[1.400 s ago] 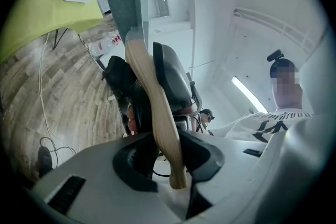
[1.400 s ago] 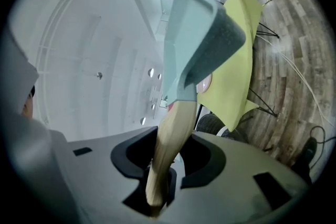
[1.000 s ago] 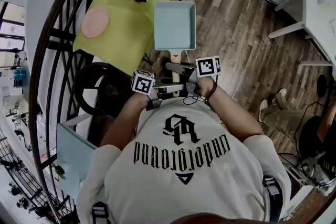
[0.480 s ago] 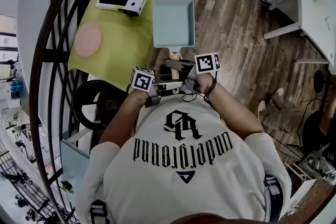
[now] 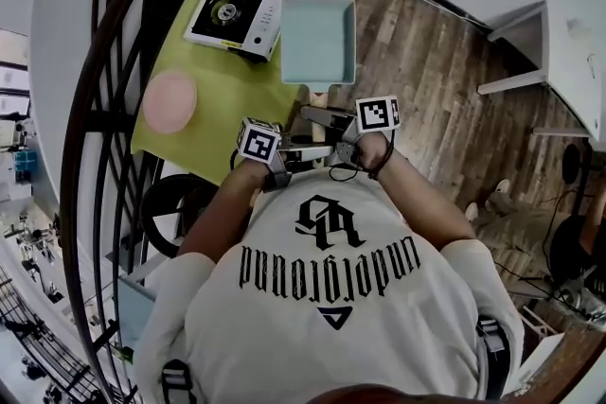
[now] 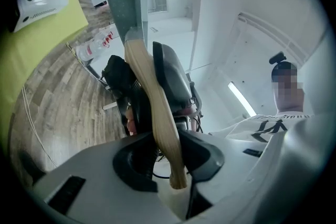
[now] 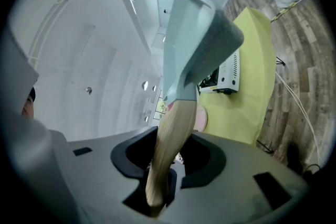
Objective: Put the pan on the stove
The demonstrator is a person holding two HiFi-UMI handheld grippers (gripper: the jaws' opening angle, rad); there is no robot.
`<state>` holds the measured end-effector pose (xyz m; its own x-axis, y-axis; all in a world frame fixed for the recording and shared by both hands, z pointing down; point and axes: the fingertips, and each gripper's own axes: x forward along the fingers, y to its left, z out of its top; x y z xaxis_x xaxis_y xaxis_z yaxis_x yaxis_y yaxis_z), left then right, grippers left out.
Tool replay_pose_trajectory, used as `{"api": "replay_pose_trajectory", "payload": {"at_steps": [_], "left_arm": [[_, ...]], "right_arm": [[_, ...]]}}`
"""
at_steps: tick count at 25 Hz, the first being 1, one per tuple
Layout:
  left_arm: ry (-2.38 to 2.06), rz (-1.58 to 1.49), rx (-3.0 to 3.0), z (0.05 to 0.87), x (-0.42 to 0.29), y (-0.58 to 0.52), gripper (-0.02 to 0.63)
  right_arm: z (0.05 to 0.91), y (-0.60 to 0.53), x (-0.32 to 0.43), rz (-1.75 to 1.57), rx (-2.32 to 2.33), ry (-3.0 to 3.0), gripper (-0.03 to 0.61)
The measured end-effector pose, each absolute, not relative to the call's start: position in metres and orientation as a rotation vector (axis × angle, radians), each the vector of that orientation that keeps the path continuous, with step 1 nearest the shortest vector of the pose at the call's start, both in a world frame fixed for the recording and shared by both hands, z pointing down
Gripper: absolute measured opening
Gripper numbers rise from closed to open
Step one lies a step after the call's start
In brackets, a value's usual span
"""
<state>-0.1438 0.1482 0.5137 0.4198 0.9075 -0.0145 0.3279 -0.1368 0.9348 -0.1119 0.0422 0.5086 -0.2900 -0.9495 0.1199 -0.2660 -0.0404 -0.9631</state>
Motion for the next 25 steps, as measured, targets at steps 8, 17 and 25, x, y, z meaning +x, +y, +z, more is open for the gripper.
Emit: {"api": "replay_pose_trajectory", "payload": {"at_steps": [8, 17, 25], "left_arm": [[1.062, 0.682, 1.713, 0.507, -0.106, 0.092, 0.124], [0.940, 0.608, 1.754, 0.508, -0.057, 0.046, 0.124], [0.769, 0.506, 1.811, 0.517, 0.027, 0.012, 0.124]], "right_arm": [[0.502, -0.016, -0.080, -1.390, -1.286, 1.649, 0.135], [0.505, -0.064, -0.043, -1.464, -1.198, 1.744, 0.137], [0.509, -0.099, 0.018, -1.571, -1.027, 1.878, 0.136]]}}
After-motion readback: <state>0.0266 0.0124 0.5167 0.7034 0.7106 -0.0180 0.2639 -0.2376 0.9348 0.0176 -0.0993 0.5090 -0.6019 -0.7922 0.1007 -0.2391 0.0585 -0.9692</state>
